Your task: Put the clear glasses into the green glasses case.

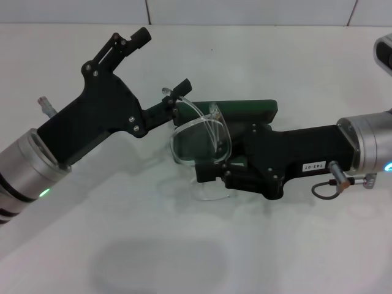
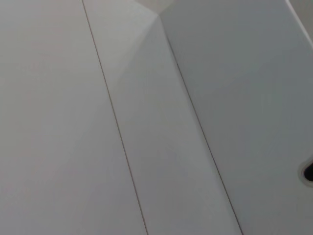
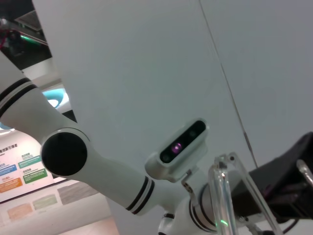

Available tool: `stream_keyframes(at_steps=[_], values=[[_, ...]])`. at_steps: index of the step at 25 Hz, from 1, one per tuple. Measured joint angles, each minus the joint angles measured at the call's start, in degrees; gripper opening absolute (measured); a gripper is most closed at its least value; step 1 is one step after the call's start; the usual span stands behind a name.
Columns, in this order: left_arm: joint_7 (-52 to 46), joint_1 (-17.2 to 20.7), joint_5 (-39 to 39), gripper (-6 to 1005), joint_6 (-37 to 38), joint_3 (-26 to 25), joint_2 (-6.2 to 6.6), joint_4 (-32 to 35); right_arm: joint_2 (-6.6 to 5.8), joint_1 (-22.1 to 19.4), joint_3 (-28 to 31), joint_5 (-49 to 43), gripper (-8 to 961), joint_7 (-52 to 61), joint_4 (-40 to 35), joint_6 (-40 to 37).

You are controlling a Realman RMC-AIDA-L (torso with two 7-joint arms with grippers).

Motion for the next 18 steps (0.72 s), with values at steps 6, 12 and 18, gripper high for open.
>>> stream_keyframes(at_steps=[6, 12, 18], values=[[0.6, 0.3, 0.2, 885, 0.1, 0.1, -0.05, 0.0, -0.29, -0.1, 0.0, -0.1, 119, 1.3, 0.3, 0.1], [0.6, 0.8, 0.6, 885, 1.3, 0.2, -0.1, 0.0, -0.71, 0.0, 0.5, -0.1, 119, 2.1, 0.7, 0.7], [1.4, 1.4, 0.6, 885, 1.6, 0.2, -0.12, 0.0, -1.38, -0.1, 0.6, -0.2, 119, 2.7, 0.8, -0.1]])
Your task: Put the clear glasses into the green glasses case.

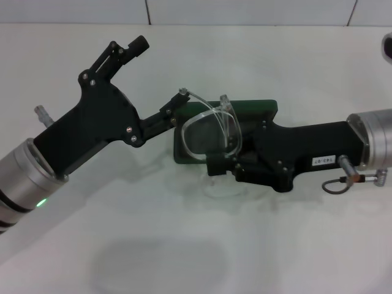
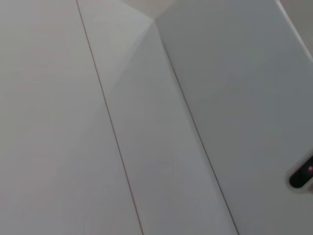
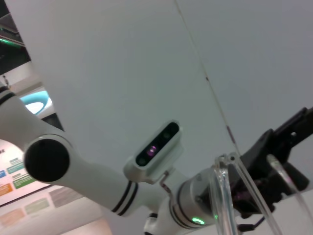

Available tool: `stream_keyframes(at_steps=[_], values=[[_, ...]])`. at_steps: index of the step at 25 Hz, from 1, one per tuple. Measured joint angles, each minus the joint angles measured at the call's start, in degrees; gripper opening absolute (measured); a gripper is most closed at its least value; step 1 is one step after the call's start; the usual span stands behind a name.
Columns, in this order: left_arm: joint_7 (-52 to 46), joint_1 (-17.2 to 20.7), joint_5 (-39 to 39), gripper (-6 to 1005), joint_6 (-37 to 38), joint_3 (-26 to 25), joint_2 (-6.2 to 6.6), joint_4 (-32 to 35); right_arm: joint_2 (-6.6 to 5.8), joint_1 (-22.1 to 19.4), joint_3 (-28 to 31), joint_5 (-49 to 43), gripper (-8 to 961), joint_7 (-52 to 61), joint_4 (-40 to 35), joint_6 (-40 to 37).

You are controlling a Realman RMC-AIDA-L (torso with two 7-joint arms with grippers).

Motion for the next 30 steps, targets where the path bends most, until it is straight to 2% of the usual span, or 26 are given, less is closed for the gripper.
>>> stream_keyframes(at_steps=[8, 18, 24, 30], values=[[3.0, -0.5, -0.1, 885, -0.8, 0.0, 0.06, -2.2, -0.37, 0.3, 0.1, -1.5, 119, -0.1, -0.6, -4.5], [3.6, -1.6, 0.2, 885, -0.1, 2.4, -0.12, -1.9, 1.85, 3.2, 0.0, -4.4, 119, 1.1, -0.3, -1.9], [3.6, -1.6, 0.3, 885, -0.1, 2.4, -0.08, -2.2, 1.93, 3.4, 0.0, -4.5, 119, 3.0, -0.1, -0.6], [5.0, -1.4, 0.3, 885, -0.1, 2.4, -0.05, -2.2, 1.43, 3.3, 0.1, -4.5, 119, 5.0, -0.1, -0.2]])
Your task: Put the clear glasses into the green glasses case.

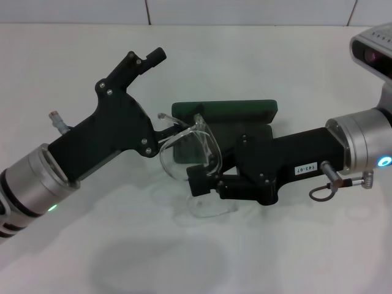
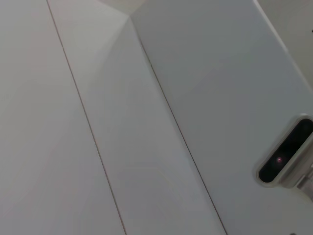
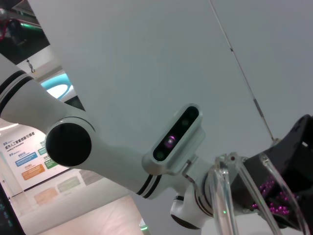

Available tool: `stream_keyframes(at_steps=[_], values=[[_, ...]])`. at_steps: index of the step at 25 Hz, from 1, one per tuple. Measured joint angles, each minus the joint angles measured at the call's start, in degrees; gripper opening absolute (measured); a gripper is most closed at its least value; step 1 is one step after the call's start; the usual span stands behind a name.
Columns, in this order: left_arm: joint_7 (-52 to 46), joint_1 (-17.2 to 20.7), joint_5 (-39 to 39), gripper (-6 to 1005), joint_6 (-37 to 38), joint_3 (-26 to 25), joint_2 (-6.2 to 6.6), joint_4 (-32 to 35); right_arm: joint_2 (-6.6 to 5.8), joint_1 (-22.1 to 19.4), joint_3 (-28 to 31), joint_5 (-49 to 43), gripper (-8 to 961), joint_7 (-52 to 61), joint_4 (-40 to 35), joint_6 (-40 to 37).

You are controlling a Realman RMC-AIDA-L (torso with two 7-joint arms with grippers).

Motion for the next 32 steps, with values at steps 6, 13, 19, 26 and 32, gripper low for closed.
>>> stream_keyframes(at_steps=[6, 13, 19, 26, 32], values=[[0.1, 0.0, 0.0, 885, 0.0, 0.0, -0.04, 0.0, -0.2, -0.1, 0.1, 0.0, 120, 0.7, 0.0, 0.5], [0.1, 0.1, 0.0, 884, 0.0, 0.1, 0.05, 0.0, -0.45, -0.2, 0.1, 0.3, 120, 0.9, 0.0, 1.1], [0.1, 0.1, 0.0, 884, 0.5, 0.1, 0.07, 0.0, -0.55, -0.2, 0.9, 0.1, 119, 1.0, 0.0, 1.5], [0.1, 0.2, 0.0, 884, 0.7, 0.1, 0.16, 0.0, -0.73, -0.3, 1.4, -0.1, 119, 1.4, 0.0, 1.5], [0.6, 0.2, -0.4, 884, 0.7, 0.0, 0.12, 0.0, -0.86, -0.3, 1.5, -1.5, 120, 1.5, -0.2, 1.2]])
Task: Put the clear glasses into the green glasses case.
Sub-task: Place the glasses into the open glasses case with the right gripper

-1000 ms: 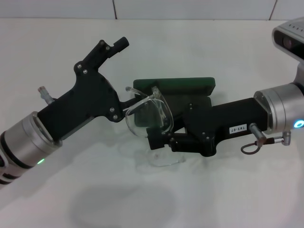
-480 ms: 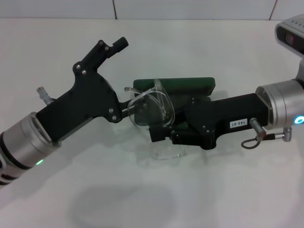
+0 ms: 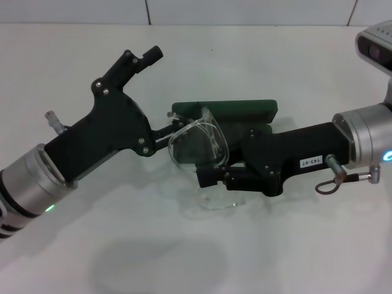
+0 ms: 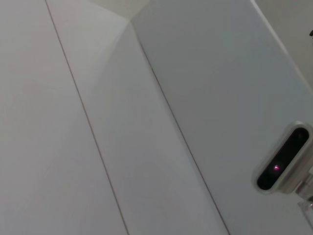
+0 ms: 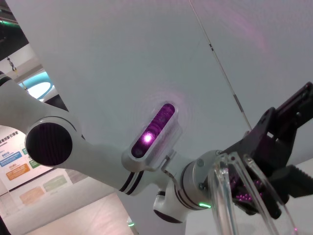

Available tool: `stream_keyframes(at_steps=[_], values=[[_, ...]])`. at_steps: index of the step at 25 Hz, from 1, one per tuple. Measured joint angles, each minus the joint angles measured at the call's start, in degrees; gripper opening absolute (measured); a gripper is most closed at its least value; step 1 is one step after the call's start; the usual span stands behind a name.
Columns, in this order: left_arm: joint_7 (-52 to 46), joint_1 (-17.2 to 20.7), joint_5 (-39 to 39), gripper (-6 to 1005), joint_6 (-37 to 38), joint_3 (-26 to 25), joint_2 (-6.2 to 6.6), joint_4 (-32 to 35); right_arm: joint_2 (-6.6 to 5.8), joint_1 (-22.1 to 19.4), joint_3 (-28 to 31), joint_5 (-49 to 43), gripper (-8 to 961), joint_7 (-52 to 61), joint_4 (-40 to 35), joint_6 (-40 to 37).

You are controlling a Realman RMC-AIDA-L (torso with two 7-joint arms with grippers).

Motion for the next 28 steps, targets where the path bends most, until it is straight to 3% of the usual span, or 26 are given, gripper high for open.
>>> stream_keyframes(at_steps=[8, 11, 14, 15, 17, 20, 24, 28], values=[[1.9, 0.6, -3.9, 884, -0.1, -0.6, -0.21, -0.8, -1.33, -2.4, 0.1, -0.1, 120, -0.6, -3.8, -1.1], [2.0, 0.6, -12.7, 884, 0.0, -0.6, -0.22, -3.5, -2.11, -3.9, 0.4, -0.4, 120, -1.1, -7.0, -1.5], [1.2, 1.0, -22.9, 884, -0.3, -0.5, -0.01, -6.8, -2.88, -6.6, 3.8, -2.7, 120, -1.1, -13.5, -1.5], [1.2, 1.0, -22.9, 884, -0.3, -0.5, -0.01, -6.8, -2.85, -7.6, 6.0, -4.5, 120, -0.7, -16.4, -1.3], [-0.1, 1.8, -26.5, 884, -0.6, -0.5, 0.14, -7.6, -2.22, -8.6, 9.8, -9.2, 120, 1.5, -22.3, -0.3], [-3.3, 3.9, -30.6, 885, -1.2, -0.5, 0.19, -7.8, -0.29, -9.1, 13.3, -19.8, 120, 9.3, -33.5, 1.7], [-8.9, 6.4, -33.8, 884, -2.2, -0.5, 0.37, -7.8, 3.15, -10.0, 11.8, -37.3, 120, 22.0, -52.2, 6.5], [-11.3, 8.6, -34.3, 879, -3.2, -0.5, 0.4, -7.4, 2.95, -7.1, 6.1, -46.0, 120, 30.9, -57.7, 11.2]])
